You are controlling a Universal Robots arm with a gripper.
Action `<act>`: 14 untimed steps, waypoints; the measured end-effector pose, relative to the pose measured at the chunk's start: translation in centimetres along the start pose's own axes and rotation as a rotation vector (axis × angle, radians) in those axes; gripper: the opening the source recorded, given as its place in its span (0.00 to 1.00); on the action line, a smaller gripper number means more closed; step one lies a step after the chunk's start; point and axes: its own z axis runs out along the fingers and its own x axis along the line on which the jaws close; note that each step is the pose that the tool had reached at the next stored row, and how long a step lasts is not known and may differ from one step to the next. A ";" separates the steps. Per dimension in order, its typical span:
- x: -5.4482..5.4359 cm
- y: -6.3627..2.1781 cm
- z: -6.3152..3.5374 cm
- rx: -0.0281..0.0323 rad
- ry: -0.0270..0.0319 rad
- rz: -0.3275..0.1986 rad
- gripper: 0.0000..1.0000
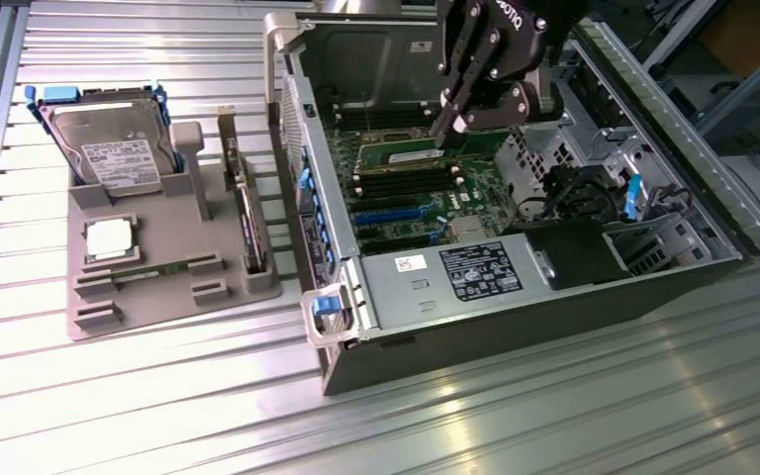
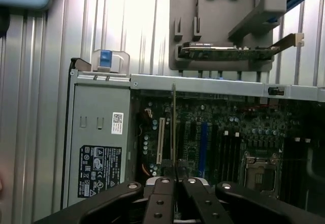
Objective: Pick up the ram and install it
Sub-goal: 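Pick up the ram and move it above insertion slot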
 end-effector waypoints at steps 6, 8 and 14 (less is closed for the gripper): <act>0.1 -1.47 -0.09 -0.0002 0.0025 0.000 0.12; 0.2 -2.19 -0.14 -0.0002 0.0037 0.000 0.12; 0.3 -3.69 -0.24 -0.0004 0.0059 0.000 0.12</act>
